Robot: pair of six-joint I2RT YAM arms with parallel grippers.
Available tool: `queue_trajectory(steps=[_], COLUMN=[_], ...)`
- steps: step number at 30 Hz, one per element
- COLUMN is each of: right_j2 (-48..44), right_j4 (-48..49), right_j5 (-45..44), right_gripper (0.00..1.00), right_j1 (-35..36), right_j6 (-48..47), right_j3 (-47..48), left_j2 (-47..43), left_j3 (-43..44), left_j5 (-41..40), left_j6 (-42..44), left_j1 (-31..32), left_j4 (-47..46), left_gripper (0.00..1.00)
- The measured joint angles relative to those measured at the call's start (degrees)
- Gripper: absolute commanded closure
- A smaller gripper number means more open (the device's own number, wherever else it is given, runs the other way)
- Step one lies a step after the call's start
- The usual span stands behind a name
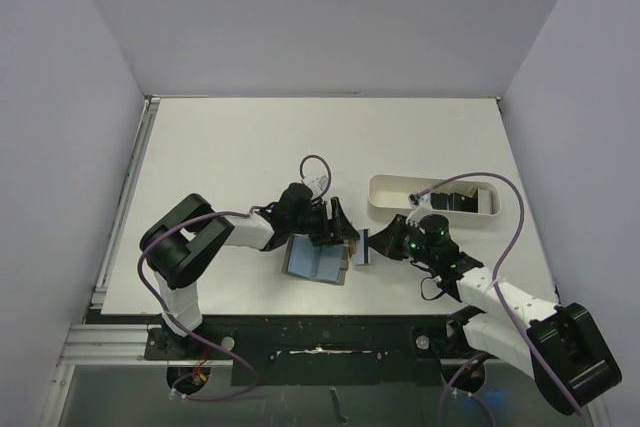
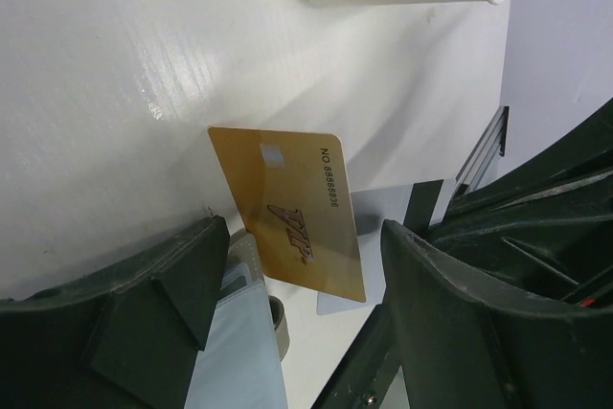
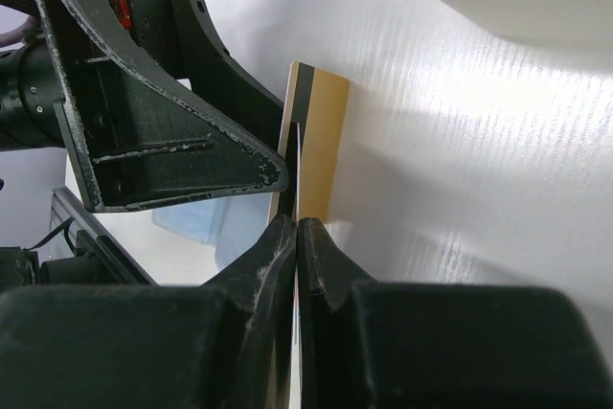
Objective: Put the credit cards into the card holder
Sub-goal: Adjust the credit card at the center of the board.
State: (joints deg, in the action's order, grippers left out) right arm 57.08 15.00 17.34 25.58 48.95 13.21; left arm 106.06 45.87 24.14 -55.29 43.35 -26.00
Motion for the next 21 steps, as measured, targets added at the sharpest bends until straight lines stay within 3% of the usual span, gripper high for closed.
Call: queue_trajectory(steps=[13,21], right_j2=[3.8,5.2], right_j4=[1.9,2.7], right_j5=[0.5,0.8], right_gripper=[1.0,1.0], right_j1=[0.0,0.0], right_j6=[1.0,0.9], right_j3=[0.0,0.0], left_j2=[-0.4,-0.5], left_j3=[-0.3,-0.3], left_j5=[-0.3,0.3], left_j6=[0.2,0.2], left_j1=[-0.4,-0.9], left_j4=[1.2,1.4], left_gripper=[0.45,0.37])
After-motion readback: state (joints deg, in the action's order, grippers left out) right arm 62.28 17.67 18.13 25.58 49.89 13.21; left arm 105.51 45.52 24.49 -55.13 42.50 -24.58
